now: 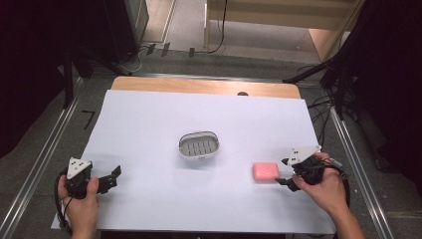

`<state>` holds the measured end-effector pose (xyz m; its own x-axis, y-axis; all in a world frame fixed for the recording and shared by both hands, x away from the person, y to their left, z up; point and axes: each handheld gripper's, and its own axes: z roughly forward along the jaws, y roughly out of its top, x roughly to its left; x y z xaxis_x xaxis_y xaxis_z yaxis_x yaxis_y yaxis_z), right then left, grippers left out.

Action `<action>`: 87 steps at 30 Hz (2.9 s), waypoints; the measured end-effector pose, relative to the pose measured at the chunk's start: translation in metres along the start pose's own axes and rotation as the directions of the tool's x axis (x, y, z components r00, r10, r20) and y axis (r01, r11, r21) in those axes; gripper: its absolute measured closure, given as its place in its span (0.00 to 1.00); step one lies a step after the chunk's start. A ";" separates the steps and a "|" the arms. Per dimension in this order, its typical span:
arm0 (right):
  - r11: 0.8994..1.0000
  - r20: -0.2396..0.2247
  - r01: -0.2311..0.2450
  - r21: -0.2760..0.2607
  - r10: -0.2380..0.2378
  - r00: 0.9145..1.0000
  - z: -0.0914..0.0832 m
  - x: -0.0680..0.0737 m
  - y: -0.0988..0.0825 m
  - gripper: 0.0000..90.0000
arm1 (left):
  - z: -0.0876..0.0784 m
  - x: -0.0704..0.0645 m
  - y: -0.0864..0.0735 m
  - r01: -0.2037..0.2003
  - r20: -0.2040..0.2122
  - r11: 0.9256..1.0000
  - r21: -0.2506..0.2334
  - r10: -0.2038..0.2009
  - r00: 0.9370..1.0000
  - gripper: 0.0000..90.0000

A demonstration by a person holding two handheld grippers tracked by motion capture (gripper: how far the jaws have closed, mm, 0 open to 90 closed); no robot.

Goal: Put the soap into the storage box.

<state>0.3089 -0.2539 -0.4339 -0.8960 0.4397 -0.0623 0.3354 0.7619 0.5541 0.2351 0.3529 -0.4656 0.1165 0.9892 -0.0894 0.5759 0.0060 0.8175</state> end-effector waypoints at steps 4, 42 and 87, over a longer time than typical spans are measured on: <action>1.000 -0.008 0.021 0.001 -0.021 1.000 0.002 -0.001 0.002 0.35 | 0.000 0.000 0.000 -0.003 -0.001 1.000 0.003 0.003 1.000 0.00; 0.966 -0.103 0.224 0.131 -0.212 0.972 0.037 -0.002 0.040 0.30 | 0.000 0.000 0.000 -0.003 0.006 1.000 0.009 0.003 1.000 0.00; 0.960 -0.148 0.201 0.193 -0.174 0.974 0.041 -0.009 0.053 0.43 | 0.002 0.000 0.001 -0.004 0.009 1.000 0.015 0.004 1.000 0.01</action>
<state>0.3464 -0.1975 -0.4378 -0.9738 0.2251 -0.0338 0.1983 0.9118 0.3596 0.2367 0.3529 -0.4661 0.1262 0.9878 -0.0917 0.5875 0.0001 0.8092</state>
